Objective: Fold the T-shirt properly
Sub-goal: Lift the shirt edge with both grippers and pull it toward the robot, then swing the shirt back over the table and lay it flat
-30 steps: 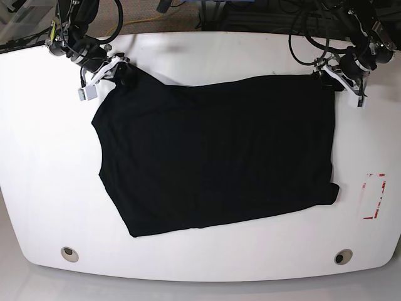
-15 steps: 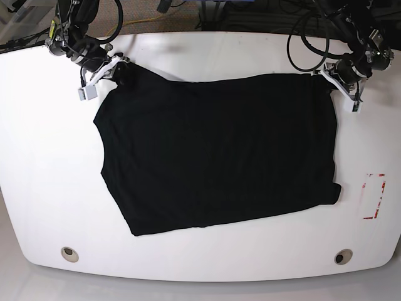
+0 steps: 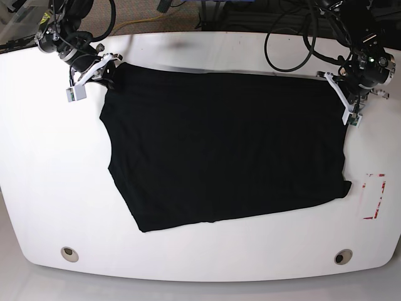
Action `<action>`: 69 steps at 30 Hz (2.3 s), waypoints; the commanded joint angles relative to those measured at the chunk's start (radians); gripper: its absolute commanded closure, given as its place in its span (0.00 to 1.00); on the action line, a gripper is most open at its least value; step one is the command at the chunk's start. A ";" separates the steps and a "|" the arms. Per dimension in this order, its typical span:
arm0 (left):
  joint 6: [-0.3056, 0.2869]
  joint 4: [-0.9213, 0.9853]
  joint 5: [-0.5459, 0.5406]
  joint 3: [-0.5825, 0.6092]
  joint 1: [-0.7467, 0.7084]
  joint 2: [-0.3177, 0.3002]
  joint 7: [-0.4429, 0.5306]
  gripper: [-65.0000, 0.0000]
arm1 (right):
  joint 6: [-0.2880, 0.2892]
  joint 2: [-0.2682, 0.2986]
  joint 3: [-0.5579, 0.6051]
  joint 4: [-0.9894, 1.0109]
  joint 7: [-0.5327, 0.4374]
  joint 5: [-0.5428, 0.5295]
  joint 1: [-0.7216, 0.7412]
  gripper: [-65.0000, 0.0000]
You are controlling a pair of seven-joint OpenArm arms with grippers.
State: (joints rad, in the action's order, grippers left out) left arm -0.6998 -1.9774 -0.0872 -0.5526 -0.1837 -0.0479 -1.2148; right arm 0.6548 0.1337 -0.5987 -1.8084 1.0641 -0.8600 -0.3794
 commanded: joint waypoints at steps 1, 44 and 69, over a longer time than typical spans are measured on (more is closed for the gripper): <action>0.002 -0.033 0.070 0.050 0.045 -0.056 0.010 1.00 | 0.003 0.042 -0.004 -0.057 -0.023 -0.015 0.024 1.00; 0.002 -0.001 0.475 0.670 1.234 -0.243 -0.092 1.00 | 0.009 0.565 0.652 0.488 0.034 -0.018 1.509 1.00; 0.002 -0.041 0.473 0.849 0.567 -0.218 -0.181 1.00 | 0.013 0.444 0.165 0.181 0.075 -0.020 0.521 1.00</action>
State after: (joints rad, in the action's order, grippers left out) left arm -0.6998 -2.0041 0.3473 0.3042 0.4103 -0.2577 -1.3849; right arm 0.6716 0.5678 -0.4011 -1.5986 1.1614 -0.8791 0.1474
